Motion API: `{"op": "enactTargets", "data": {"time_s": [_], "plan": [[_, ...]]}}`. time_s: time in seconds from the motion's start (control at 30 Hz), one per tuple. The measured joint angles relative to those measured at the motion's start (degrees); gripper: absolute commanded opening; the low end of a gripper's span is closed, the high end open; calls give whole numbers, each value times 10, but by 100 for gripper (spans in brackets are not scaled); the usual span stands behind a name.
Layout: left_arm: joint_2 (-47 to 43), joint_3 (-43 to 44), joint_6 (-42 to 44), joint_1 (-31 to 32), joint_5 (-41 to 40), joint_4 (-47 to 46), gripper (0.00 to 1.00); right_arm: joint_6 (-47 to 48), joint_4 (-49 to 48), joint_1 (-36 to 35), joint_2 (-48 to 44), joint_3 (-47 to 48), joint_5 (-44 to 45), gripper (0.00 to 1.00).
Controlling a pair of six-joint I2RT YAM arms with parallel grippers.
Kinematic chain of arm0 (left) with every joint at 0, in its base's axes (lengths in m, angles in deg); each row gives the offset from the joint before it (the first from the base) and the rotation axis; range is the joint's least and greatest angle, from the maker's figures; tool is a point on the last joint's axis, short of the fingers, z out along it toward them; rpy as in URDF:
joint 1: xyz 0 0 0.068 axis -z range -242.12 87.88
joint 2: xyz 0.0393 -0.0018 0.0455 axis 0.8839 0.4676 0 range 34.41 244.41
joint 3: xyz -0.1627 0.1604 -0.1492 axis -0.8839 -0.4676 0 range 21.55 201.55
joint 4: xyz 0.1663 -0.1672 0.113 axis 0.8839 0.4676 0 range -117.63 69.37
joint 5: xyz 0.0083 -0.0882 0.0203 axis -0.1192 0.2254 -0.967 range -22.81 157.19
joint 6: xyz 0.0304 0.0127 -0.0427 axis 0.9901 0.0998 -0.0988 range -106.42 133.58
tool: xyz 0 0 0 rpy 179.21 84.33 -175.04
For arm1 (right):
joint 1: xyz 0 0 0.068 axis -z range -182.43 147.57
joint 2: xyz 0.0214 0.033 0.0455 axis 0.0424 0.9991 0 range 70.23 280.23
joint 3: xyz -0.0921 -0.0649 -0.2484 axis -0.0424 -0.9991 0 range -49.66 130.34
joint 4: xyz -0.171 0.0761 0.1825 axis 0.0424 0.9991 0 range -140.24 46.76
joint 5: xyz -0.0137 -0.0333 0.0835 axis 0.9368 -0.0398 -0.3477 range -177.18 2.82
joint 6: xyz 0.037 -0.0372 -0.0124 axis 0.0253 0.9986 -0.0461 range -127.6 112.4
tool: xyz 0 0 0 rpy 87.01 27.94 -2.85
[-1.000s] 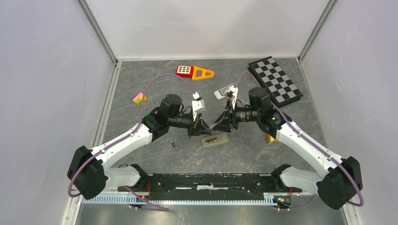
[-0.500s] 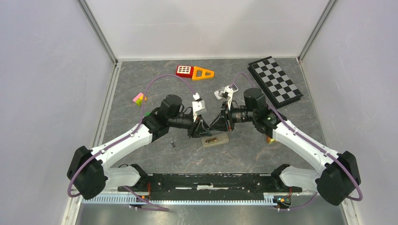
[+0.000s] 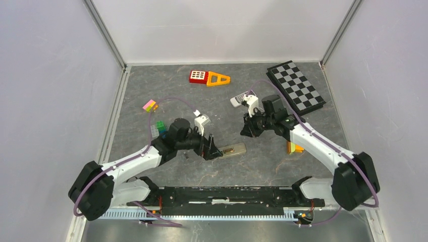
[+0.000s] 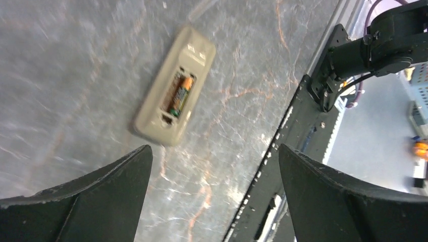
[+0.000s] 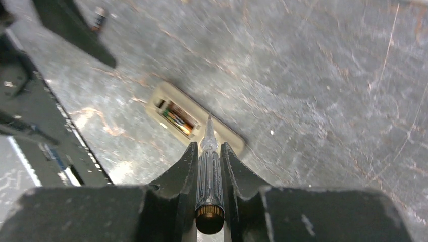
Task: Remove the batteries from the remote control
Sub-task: Unload the battery from the remote control.
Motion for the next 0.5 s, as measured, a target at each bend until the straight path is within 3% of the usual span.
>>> {"op": "enactTargets", "data": {"time_s": [0.23,0.5], "plan": [[24,-57,-128,84,-36,-56,100,35,26,0,39,0,56,0],[136,-57,-218,91,-73,-134,100,59,26,0,39,-35,65,0]]}}
